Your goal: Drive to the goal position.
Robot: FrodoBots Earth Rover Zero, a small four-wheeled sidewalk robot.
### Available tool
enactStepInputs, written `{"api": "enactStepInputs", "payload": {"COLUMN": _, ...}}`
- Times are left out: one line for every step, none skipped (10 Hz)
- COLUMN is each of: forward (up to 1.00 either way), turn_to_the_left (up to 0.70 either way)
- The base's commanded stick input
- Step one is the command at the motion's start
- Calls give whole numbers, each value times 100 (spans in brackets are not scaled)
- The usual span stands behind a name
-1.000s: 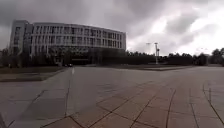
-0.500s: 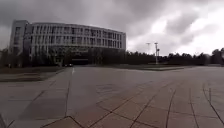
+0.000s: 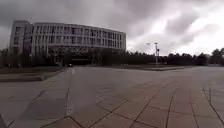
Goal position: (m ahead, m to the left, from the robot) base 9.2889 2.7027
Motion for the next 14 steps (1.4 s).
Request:
{"api": "enactStepInputs", "payload": {"forward": 85, "turn_to_the_left": 0}}
{"api": "enactStepInputs", "payload": {"forward": 85, "turn_to_the_left": 0}}
{"api": "enactStepInputs", "payload": {"forward": 85, "turn_to_the_left": 0}}
{"api": "enactStepInputs", "payload": {"forward": 85, "turn_to_the_left": 0}}
{"api": "enactStepInputs", "payload": {"forward": 85, "turn_to_the_left": 0}}
{"api": "enactStepInputs", "payload": {"forward": 85, "turn_to_the_left": 0}}
{"api": "enactStepInputs", "payload": {"forward": 85, "turn_to_the_left": 0}}
{"api": "enactStepInputs", "payload": {"forward": 85, "turn_to_the_left": 0}}
{"api": "enactStepInputs", "payload": {"forward": 85, "turn_to_the_left": 0}}
{"api": "enactStepInputs", "payload": {"forward": 85, "turn_to_the_left": 23}}
{"api": "enactStepInputs", "payload": {"forward": 85, "turn_to_the_left": 28}}
{"api": "enactStepInputs", "payload": {"forward": 85, "turn_to_the_left": 18}}
{"api": "enactStepInputs", "payload": {"forward": 85, "turn_to_the_left": 9}}
{"api": "enactStepInputs", "payload": {"forward": 85, "turn_to_the_left": 4}}
